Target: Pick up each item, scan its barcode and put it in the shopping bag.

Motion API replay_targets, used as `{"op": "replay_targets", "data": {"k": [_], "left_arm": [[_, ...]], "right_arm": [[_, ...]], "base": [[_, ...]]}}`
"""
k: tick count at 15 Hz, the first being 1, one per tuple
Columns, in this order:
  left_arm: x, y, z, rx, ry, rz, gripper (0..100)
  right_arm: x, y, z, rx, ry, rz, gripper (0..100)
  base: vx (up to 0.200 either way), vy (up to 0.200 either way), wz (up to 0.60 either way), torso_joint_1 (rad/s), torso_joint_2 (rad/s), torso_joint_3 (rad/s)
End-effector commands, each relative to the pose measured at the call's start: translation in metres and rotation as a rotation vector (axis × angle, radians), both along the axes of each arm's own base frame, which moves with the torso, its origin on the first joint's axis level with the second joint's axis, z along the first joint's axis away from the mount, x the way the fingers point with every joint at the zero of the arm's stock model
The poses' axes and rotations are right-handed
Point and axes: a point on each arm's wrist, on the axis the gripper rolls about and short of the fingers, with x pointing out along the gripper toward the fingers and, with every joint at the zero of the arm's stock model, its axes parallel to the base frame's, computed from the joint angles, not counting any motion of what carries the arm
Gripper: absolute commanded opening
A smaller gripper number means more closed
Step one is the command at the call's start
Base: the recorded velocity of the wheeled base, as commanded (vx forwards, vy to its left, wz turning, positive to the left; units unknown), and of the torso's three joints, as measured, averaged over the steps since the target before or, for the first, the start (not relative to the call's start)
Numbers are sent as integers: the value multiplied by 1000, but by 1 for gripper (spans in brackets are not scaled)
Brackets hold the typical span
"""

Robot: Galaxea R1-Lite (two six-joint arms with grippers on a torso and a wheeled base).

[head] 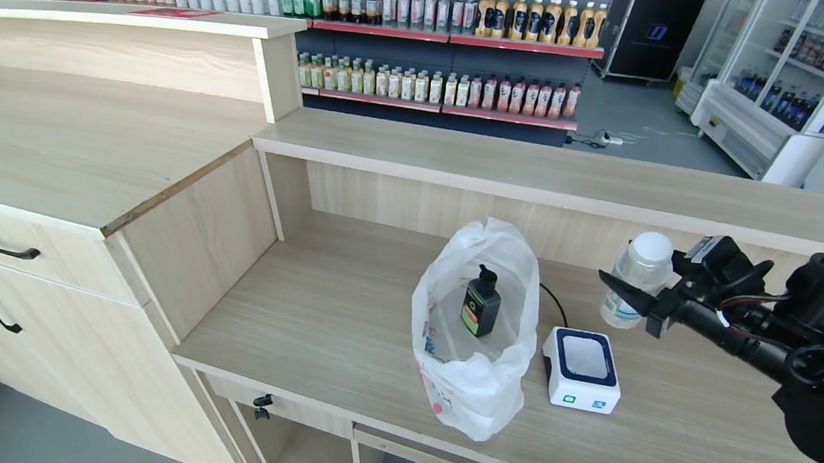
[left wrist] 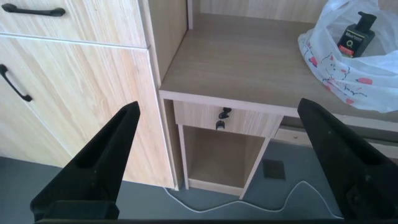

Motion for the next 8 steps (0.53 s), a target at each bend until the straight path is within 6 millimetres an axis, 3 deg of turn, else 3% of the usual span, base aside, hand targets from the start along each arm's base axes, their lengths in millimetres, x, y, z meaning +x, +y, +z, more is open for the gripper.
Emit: {"op": "replay_targets", "data": {"k": [1, 8], "left_arm": [[0, 0, 0, 0, 2, 0, 100], [0, 0, 0, 0, 2, -2, 100]], "right_arm": [[9, -5, -12, -10, 24, 1, 0], [35, -3, -20, -34, -9, 122, 0]], "base": [[0, 0, 0, 0, 0, 0], [0, 0, 0, 0, 0, 0]]}}
